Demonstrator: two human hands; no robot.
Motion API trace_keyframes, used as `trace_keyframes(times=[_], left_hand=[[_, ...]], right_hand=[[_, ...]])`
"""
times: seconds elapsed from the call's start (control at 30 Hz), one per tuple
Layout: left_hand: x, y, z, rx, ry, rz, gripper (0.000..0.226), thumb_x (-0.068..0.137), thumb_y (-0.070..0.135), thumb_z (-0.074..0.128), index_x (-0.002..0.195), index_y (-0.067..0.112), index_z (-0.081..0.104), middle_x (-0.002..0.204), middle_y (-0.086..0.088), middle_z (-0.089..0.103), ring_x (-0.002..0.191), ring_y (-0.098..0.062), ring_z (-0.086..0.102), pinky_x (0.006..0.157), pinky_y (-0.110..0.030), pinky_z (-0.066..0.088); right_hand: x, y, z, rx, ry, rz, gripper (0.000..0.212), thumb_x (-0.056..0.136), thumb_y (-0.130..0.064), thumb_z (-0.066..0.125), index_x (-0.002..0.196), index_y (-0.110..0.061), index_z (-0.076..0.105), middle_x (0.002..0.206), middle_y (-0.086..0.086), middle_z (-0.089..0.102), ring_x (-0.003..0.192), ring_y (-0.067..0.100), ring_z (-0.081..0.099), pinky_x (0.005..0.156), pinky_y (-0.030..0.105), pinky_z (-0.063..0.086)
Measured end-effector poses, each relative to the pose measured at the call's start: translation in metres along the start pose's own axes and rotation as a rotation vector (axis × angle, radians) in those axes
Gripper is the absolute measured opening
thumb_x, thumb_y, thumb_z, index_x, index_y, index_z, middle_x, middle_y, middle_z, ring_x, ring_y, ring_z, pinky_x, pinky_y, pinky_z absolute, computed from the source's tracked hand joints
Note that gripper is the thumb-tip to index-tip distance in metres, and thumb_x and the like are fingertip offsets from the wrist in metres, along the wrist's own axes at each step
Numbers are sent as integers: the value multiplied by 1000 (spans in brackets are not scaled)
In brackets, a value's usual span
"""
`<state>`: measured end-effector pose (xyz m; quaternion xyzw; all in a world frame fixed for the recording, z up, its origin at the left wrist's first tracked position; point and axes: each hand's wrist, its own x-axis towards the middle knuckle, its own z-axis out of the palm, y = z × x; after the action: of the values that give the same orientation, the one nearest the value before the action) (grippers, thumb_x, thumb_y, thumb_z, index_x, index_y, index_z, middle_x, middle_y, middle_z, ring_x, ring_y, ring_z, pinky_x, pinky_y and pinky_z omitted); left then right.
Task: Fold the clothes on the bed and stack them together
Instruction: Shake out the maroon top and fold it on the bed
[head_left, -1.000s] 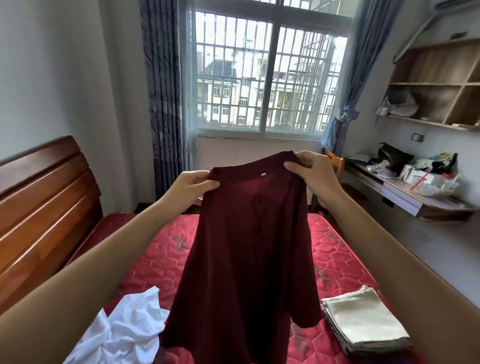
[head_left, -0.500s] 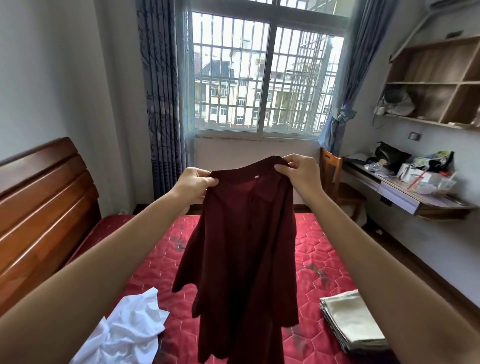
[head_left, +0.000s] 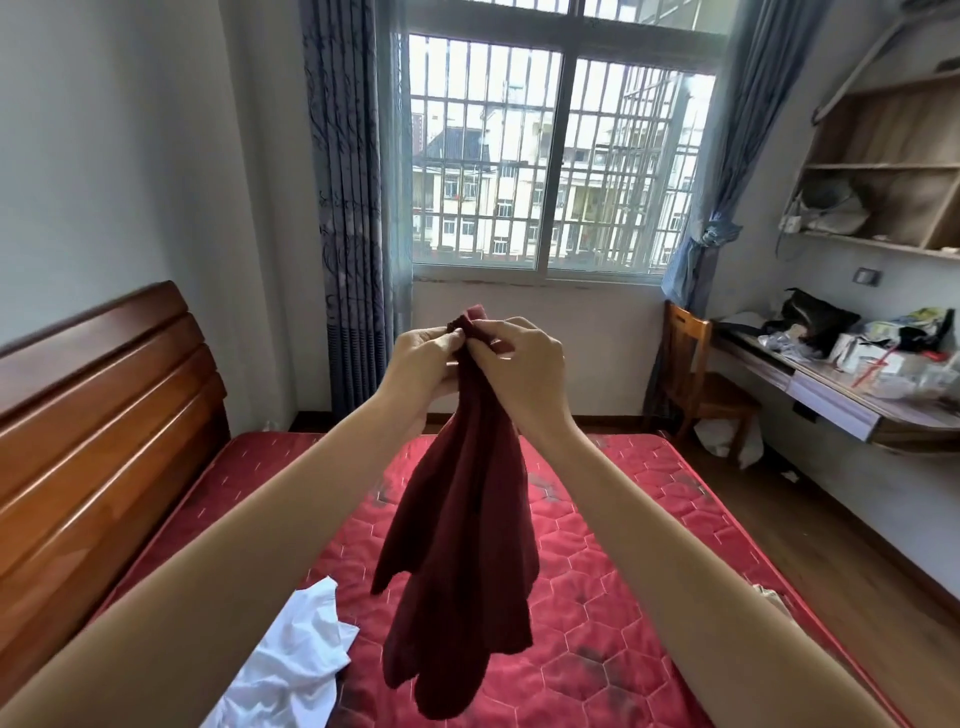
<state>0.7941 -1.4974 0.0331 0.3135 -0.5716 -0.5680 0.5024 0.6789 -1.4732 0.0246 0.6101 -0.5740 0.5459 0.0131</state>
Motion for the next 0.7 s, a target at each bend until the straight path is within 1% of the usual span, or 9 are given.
trace_keyframes(times=[0.1,0.17,0.23,0.3,0.37,0.43,0.53,0.6,0.7], left_hand=[[2,1,-12,-68,31,-12,23,100,15,48,91,7,67,79,-6,70,71,-17,68,62,-24,58],[2,1,-17,-135,54,-26,21,97,22,55,87,7,66,68,-3,68,63,-13,66,61,-23,57],[2,1,-21,-106,58,-8,17,96,15,56,82,8,64,56,4,64,52,-7,62,56,-20,54],[2,0,-25,-32,52,-6,18,96,4,51,84,6,64,53,6,64,48,-5,61,50,-17,52],[1,0,-26,43,15,-4,18,95,-3,47,92,2,64,56,5,66,48,-2,61,50,-15,51],[0,1,-26,144,-59,16,19,95,-5,47,103,-1,64,68,2,69,55,-1,64,54,-14,51],[-2,4,-23,335,-155,113,19,96,-4,48,106,0,63,78,-1,64,65,-5,62,63,-17,52],[-1,6,-21,500,-157,199,11,96,1,51,99,6,60,70,2,59,62,-6,54,62,-22,46],[2,4,-24,654,-141,283,7,95,14,58,89,18,57,62,7,58,54,0,52,54,-16,41]], right_hand=[[-6,0,2,121,-133,-73,39,80,-3,58,115,-16,71,111,-6,69,93,4,67,92,26,52],[-9,4,3,154,-217,-137,50,77,11,47,117,-8,69,119,-1,67,105,6,63,98,26,49],[-10,8,1,186,-309,-150,54,74,20,42,115,-2,69,123,3,65,113,11,61,100,24,47],[-5,10,-4,225,-375,-123,48,76,23,46,110,-1,71,115,4,68,104,13,65,94,24,50],[4,10,-13,200,-299,-156,32,81,14,59,102,-5,74,102,2,70,92,12,68,86,27,55],[19,9,-25,129,-210,-175,26,81,-5,73,106,-14,74,106,-4,68,98,8,65,89,27,54],[42,3,-37,-16,-476,-156,49,76,-30,81,121,-20,65,122,-6,63,114,6,57,100,25,43],[49,0,-36,-142,-706,-151,35,76,-36,80,104,-19,70,94,-5,68,86,6,60,80,25,47],[50,3,-32,-189,-778,-168,30,75,-37,80,77,-9,68,57,-9,44,54,6,36,53,23,30]])
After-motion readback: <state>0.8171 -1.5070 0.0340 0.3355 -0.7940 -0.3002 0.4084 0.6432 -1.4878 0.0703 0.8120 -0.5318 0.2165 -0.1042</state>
